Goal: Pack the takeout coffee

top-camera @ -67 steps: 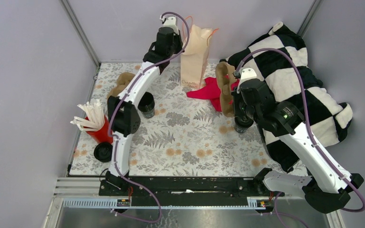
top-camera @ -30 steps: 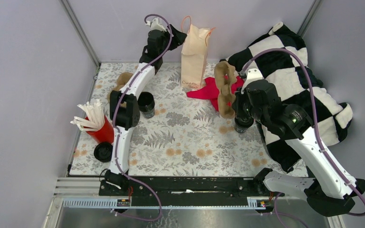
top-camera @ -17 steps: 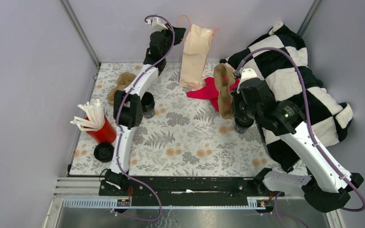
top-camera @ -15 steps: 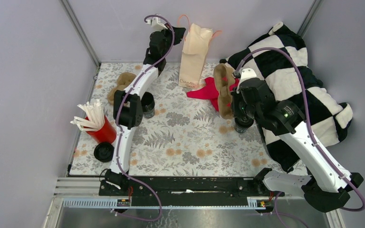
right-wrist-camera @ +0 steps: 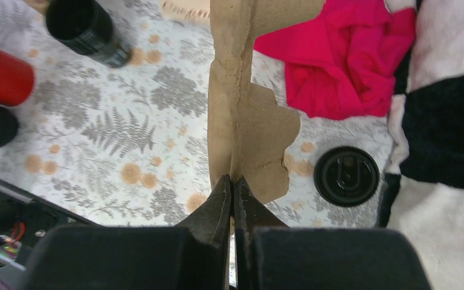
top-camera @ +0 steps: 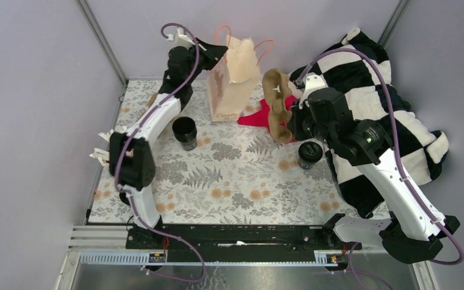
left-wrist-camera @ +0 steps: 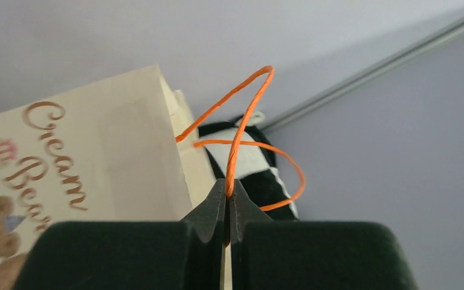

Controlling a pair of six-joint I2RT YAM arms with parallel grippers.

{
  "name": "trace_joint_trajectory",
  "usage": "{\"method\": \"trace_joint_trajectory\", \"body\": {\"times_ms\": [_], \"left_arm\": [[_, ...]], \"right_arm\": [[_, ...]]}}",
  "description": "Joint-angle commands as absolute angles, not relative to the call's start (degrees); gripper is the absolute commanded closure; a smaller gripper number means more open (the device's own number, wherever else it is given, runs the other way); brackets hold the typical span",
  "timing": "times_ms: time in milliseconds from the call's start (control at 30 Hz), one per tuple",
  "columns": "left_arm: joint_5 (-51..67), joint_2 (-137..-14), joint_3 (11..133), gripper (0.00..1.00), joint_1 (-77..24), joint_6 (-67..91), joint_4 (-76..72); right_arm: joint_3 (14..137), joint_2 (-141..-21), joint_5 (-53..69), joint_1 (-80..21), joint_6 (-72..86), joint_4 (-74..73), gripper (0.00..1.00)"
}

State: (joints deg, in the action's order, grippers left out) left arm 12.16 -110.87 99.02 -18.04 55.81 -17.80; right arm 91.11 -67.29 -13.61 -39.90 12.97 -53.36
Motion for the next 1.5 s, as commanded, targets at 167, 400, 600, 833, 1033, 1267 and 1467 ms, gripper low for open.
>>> {"method": "trace_joint_trajectory", "body": {"times_ms": [167, 400, 600, 833, 1033, 1267, 1467], "left_arm": [[21.00, -92.25, 78.35, 1.00, -17.81, 74.40, -28.76], [25.39, -85.16, 67.95, 1.00, -19.55, 79.35, -35.11], [28.34, -79.92, 61.44, 1.00, -20.04, 73.33, -30.42], [28.21, -71.94, 53.19, 1.00, -22.91, 69.61, -22.22], [26.70, -67.93, 48.01, 1.00, -25.12, 70.75, -20.94], [27.11, -71.03, 46.15, 1.00, -25.84, 81.95, -33.17], [23.31, -72.89, 48.42, 1.00, -28.38, 89.17, -35.61]], "right_arm": [[107.49, -73.58, -1.66, -39.55, 13.26, -55.57, 1.00], [116.91, -76.18, 0.97, -39.55, 19.74, -59.29, 1.00], [117.97, -78.69, 6.54, -39.55, 27.83, -61.01, 1.00], [121.51, -84.69, 13.39, -39.55, 42.13, -63.82, 1.00], [121.91, -87.30, 11.52, -39.56, 52.76, -67.25, 1.00], [113.58, -80.46, 9.76, -39.50, 55.67, -64.15, 1.00], [118.54, -79.63, 7.98, -38.73, 45.63, -67.61, 1.00]]}}
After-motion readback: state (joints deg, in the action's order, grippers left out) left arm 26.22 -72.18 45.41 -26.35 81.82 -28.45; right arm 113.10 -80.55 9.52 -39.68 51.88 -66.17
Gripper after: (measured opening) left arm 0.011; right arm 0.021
